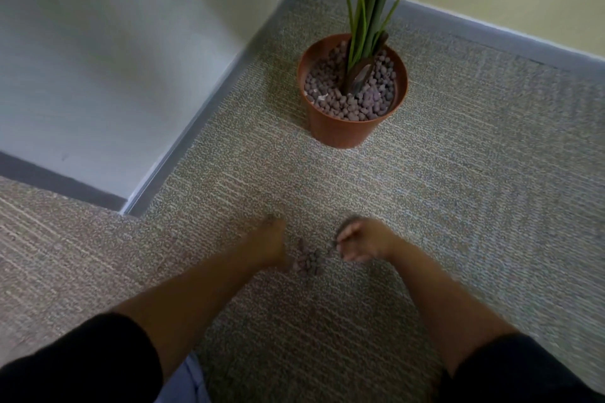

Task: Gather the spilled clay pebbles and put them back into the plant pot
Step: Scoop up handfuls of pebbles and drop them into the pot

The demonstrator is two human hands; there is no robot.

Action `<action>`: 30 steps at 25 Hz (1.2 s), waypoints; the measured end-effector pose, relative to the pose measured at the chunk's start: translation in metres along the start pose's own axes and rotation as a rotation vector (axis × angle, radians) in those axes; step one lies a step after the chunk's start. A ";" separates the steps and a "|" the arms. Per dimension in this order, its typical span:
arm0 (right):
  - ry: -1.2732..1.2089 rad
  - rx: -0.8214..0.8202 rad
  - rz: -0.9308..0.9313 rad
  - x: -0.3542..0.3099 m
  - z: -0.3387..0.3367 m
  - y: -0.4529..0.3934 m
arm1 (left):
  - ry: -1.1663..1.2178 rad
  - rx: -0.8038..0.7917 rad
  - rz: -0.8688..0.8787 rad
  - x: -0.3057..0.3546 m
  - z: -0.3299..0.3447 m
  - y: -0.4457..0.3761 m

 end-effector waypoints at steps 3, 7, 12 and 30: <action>0.279 0.141 -0.170 0.024 0.029 -0.007 | -0.112 -0.030 -0.013 -0.010 0.029 0.011; 0.496 0.222 -0.291 0.026 0.038 -0.010 | -0.156 0.085 0.007 -0.003 0.042 0.012; 0.507 0.217 -0.294 0.026 0.039 -0.005 | -0.151 0.130 0.010 -0.004 0.047 0.010; 0.483 0.463 -0.286 0.017 0.070 0.004 | -0.012 0.267 0.216 0.010 0.044 0.000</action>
Point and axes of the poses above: each hand's wrist, its own y-axis away from the middle knuckle, its own z-axis out of the palm, x = y × z, the point moved 1 cm from there along -y, towards the middle knuckle, and after that the axes turned 11 degrees about z, right-handed, at the moved point
